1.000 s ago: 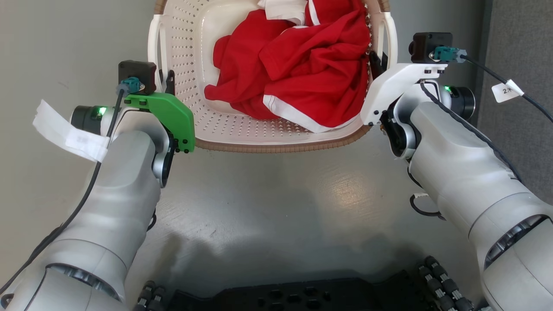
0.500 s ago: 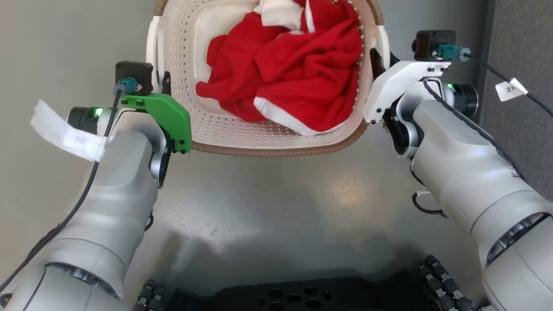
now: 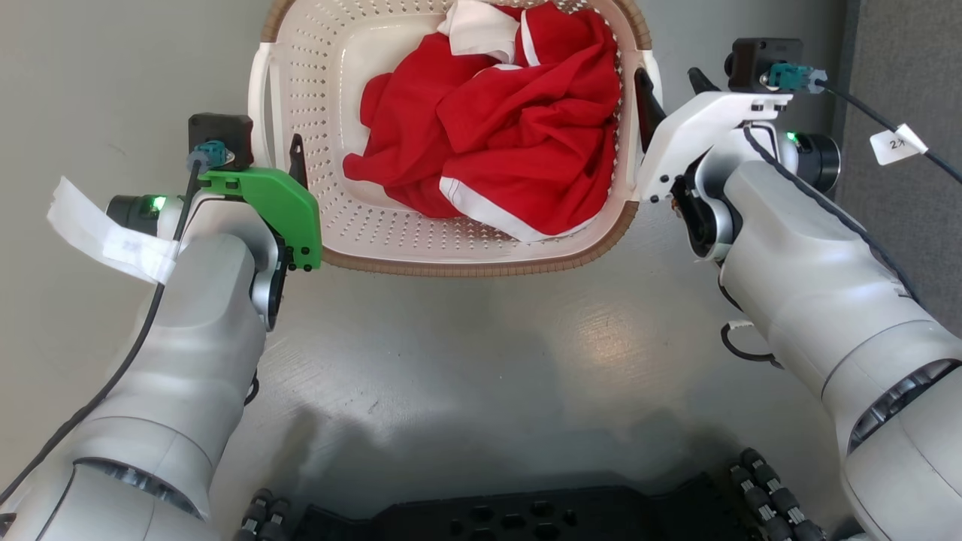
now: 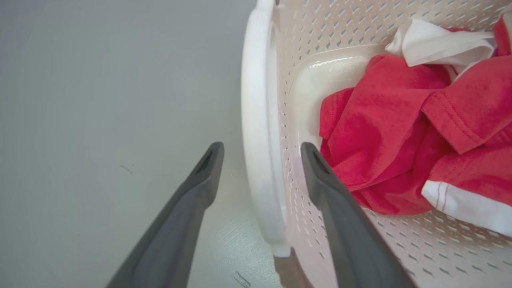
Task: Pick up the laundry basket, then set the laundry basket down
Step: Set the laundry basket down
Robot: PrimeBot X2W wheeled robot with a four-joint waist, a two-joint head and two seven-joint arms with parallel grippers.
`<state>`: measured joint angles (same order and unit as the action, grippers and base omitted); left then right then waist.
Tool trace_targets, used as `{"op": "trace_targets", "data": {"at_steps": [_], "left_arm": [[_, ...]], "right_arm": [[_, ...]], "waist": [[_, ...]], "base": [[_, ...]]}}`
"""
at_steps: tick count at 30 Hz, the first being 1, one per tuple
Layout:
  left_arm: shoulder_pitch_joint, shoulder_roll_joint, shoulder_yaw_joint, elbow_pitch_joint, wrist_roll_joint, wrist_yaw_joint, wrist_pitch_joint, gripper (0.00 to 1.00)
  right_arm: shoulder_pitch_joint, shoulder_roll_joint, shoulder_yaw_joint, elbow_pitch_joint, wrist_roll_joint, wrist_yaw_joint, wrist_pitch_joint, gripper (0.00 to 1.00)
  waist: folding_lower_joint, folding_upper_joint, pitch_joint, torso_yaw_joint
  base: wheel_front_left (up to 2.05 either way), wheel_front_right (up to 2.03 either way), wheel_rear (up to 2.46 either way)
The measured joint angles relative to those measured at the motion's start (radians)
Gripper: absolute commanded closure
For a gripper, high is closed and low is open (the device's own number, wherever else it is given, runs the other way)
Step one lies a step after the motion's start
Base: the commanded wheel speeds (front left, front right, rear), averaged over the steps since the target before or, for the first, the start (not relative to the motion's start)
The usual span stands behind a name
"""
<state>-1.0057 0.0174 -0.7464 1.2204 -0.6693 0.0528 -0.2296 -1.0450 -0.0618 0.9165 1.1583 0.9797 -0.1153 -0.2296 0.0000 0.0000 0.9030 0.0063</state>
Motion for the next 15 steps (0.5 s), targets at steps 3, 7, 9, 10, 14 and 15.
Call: {"op": "trace_targets", "data": {"at_steps": [3, 7, 9, 10, 14, 15], "left_arm": [[0.001, 0.0, 0.0, 0.0, -0.004, 0.0, 0.0, 0.0], [0.001, 0.0, 0.001, 0.0, -0.005, 0.0, -0.002, 0.0], [0.002, 0.0, 0.003, 0.0, -0.006, 0.0, -0.002, 0.0], [0.002, 0.0, 0.003, 0.0, -0.006, 0.0, -0.006, 0.0], [0.004, 0.0, 0.006, -0.002, -0.007, 0.0, -0.011, 0.0], [0.005, 0.0, 0.007, -0.004, -0.007, 0.0, -0.015, 0.0]], "right_arm": [[-0.006, 0.001, 0.0, 0.007, 0.0, 0.0, 0.0, 0.0], [-0.006, 0.001, 0.0, 0.011, 0.0, 0.0, -0.009, 0.0], [-0.006, 0.0, -0.002, 0.014, 0.0, 0.0, -0.009, 0.0], [-0.006, 0.0, -0.003, 0.016, 0.0, 0.0, -0.009, 0.0], [-0.006, 0.0, -0.01, 0.017, 0.0, 0.003, -0.018, 0.0], [-0.006, 0.0, -0.012, 0.017, 0.0, 0.004, -0.018, 0.0]], "waist": [[0.0, 0.0, -0.007, 0.0], [0.0, 0.0, -0.022, 0.0], [0.0, 0.0, -0.032, 0.0], [0.0, 0.0, -0.037, 0.0], [0.0, 0.0, -0.063, 0.0], [0.0, 0.0, -0.071, 0.0]], "base": [[0.0, 0.0, 0.0], [0.0, 0.0, 0.0], [0.0, 0.0, 0.0], [0.0, 0.0, 0.0], [0.0, 0.0, 0.0], [0.0, 0.0, 0.0]]}}
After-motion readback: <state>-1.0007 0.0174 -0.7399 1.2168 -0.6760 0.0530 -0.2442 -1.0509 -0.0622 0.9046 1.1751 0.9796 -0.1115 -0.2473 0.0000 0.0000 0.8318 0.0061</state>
